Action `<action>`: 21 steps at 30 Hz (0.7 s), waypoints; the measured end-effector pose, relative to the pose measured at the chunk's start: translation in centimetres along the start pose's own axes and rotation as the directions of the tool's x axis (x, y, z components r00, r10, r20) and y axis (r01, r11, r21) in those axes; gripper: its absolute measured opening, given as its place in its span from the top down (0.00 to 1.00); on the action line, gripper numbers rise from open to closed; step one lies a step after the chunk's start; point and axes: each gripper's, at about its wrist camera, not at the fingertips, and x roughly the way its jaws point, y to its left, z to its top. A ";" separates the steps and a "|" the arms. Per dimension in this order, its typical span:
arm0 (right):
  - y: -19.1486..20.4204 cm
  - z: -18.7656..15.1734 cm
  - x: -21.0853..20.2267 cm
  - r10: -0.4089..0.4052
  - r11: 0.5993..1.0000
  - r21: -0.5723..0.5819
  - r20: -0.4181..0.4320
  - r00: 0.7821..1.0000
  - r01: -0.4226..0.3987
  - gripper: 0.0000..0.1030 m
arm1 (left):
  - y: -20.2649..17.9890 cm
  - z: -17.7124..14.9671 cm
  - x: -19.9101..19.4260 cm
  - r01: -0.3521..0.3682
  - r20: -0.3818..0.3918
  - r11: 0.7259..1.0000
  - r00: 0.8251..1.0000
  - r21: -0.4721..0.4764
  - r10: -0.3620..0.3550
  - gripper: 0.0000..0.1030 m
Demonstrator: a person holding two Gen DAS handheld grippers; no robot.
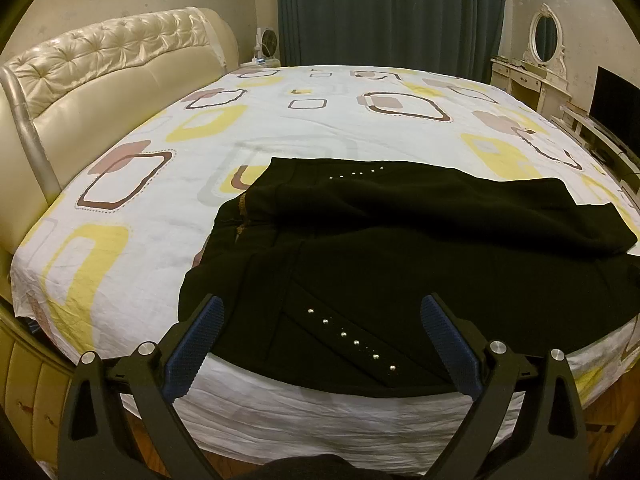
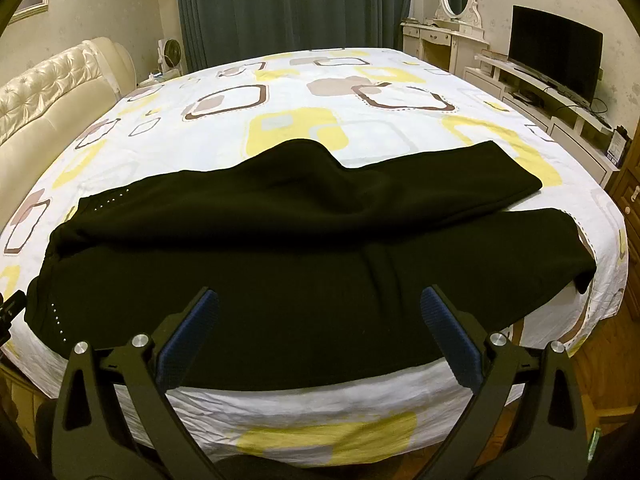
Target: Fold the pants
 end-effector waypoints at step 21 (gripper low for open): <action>0.0 -0.1 0.1 0.000 1.000 0.000 -0.004 1.000 0.000 0.02 | -0.1 0.0 0.0 0.000 -0.003 1.000 1.000 0.001 0.000 0.04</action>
